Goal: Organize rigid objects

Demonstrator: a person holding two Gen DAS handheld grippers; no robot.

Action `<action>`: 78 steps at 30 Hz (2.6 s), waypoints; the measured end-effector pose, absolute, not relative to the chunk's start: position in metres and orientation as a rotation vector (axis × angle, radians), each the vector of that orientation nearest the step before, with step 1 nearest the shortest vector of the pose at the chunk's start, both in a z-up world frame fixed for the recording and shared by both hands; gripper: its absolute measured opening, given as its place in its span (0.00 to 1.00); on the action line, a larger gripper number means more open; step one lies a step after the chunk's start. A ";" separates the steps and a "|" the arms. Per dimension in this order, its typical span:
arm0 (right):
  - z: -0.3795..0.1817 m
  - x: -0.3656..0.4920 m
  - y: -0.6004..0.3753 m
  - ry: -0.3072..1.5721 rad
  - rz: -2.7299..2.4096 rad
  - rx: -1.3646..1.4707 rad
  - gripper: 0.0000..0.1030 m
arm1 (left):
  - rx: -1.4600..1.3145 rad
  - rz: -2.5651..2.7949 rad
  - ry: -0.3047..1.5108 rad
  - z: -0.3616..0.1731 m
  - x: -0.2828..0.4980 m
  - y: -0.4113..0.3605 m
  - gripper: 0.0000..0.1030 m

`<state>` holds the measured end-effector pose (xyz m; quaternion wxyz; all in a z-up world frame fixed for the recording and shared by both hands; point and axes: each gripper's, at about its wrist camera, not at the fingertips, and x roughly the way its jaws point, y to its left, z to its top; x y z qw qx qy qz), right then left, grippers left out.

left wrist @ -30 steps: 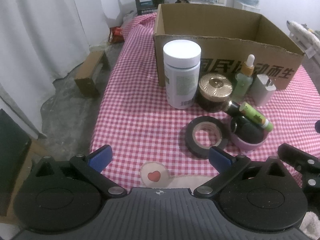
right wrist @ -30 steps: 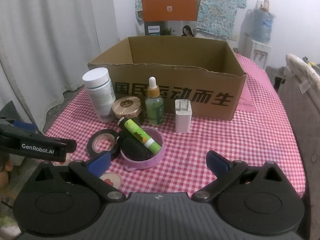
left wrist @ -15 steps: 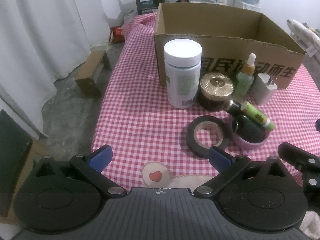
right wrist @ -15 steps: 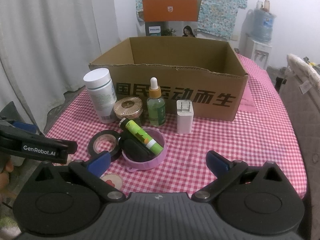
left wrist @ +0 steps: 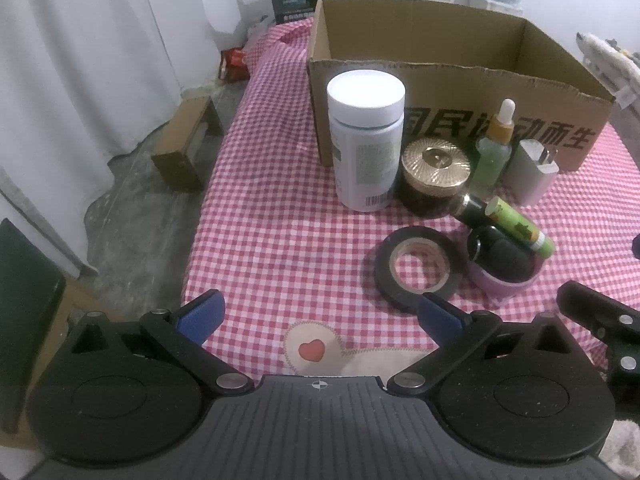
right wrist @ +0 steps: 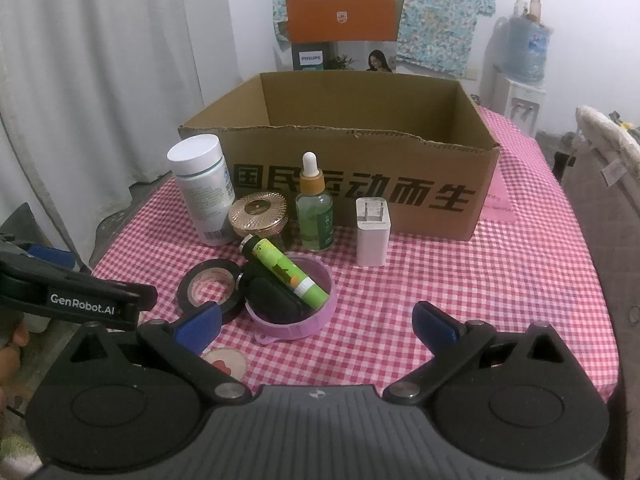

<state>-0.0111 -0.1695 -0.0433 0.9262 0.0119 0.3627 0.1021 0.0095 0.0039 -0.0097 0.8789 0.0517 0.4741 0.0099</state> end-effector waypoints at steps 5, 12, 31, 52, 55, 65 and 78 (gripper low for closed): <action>-0.046 -0.008 -0.171 0.749 0.210 0.032 1.00 | 0.115 0.017 1.001 -0.013 0.013 0.002 1.00; -0.050 -0.003 -0.176 0.760 0.205 0.048 1.00 | 0.124 0.011 1.028 -0.020 0.023 -0.002 1.00; -0.035 0.026 -0.222 0.736 0.349 0.139 0.99 | 0.101 -0.311 0.882 0.002 0.031 -0.012 0.99; -0.064 0.088 -0.208 0.983 0.607 0.321 0.20 | 0.146 -0.599 0.915 -0.011 0.039 -0.054 0.29; -0.066 0.089 -0.210 0.995 0.603 0.333 0.20 | 0.149 -0.614 0.920 -0.013 0.042 -0.057 0.29; -0.072 0.098 -0.195 1.018 0.590 0.244 0.20 | 0.163 -0.613 0.941 -0.024 0.049 -0.065 0.29; -0.068 0.084 -0.211 0.937 0.553 0.341 0.16 | 0.223 -0.594 0.881 -0.024 0.046 -0.079 0.30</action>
